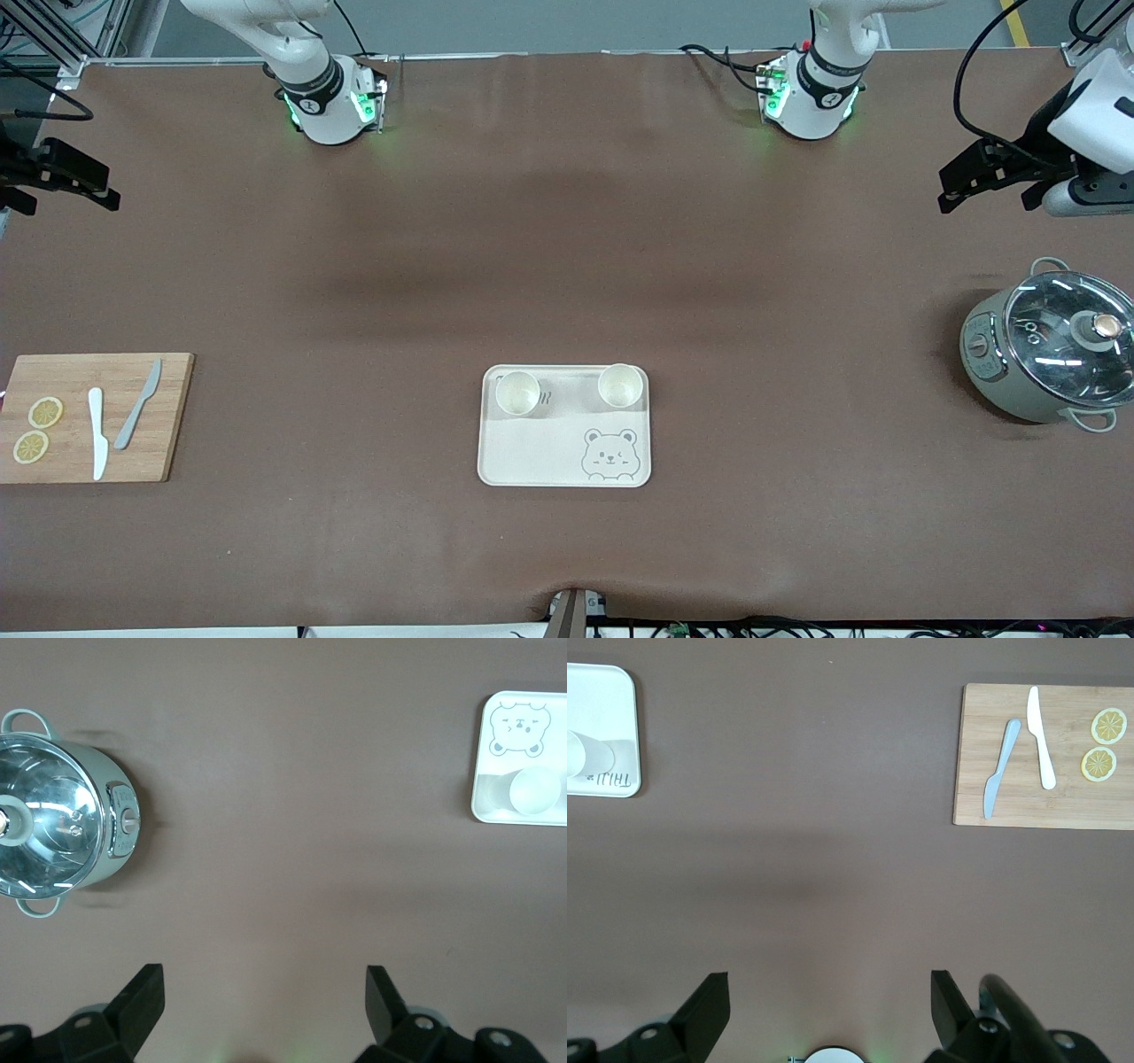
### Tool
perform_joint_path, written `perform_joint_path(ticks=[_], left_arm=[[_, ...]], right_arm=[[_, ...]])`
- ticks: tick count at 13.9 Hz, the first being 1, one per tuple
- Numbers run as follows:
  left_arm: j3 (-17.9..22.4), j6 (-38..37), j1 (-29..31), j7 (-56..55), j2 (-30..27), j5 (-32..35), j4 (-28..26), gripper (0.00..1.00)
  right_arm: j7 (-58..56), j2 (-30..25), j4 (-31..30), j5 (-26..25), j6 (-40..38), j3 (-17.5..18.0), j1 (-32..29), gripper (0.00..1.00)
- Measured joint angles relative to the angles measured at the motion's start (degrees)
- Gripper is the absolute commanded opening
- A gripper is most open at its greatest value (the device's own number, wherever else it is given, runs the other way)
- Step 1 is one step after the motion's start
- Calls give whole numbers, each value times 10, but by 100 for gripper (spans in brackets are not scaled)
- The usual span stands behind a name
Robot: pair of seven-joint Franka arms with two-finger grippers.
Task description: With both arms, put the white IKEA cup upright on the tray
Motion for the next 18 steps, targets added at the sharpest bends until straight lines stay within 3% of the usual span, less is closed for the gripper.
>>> perform_joint_path(ticks=[18], left_arm=[[0,-10,0,0,11,0,6,100]], right_arm=[[0,0,-2,0,2,-2,-1,100]])
